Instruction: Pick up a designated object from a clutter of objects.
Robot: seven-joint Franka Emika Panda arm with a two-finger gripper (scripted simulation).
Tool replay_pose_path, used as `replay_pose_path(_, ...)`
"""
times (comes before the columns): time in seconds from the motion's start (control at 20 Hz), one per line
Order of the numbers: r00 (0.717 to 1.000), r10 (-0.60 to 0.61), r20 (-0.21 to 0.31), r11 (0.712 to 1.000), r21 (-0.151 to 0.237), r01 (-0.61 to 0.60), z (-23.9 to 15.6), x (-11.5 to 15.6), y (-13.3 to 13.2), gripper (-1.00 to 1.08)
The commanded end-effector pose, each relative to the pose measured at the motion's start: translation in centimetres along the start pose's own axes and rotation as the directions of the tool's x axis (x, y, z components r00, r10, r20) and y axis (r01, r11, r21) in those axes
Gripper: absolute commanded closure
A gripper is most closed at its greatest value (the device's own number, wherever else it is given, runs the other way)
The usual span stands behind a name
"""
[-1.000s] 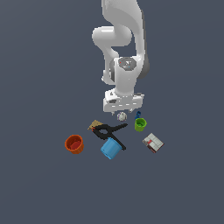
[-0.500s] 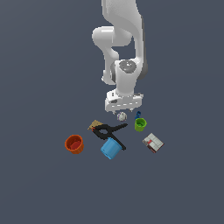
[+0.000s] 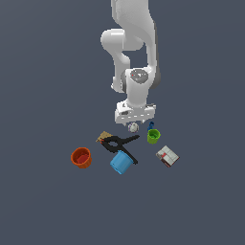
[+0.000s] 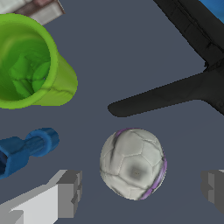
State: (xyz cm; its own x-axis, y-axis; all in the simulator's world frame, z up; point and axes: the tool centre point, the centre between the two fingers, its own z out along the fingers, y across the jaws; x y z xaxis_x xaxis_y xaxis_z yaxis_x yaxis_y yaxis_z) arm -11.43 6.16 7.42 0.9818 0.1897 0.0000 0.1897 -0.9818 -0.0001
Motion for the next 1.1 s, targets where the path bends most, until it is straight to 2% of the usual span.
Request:
replay_pose_path(0.0,1.000,0.000,0.000,1.000,0.000,0.000,1.0,-0.1,0.0,-0.92)
replay_pose_path(0.5,1.000,0.000,0.000,1.000,0.000,0.000,3.2,-0.1,0.0,-0.92)
replay_pose_path(0.55,1.000,0.000,0.000,1.000,0.000,0.000,3.2,-0.1,0.0,1.08)
replay_pose_path(1.05,1.000,-0.001,-0.001,1.000,0.000,0.001,3.1,-0.1,0.0,1.08)
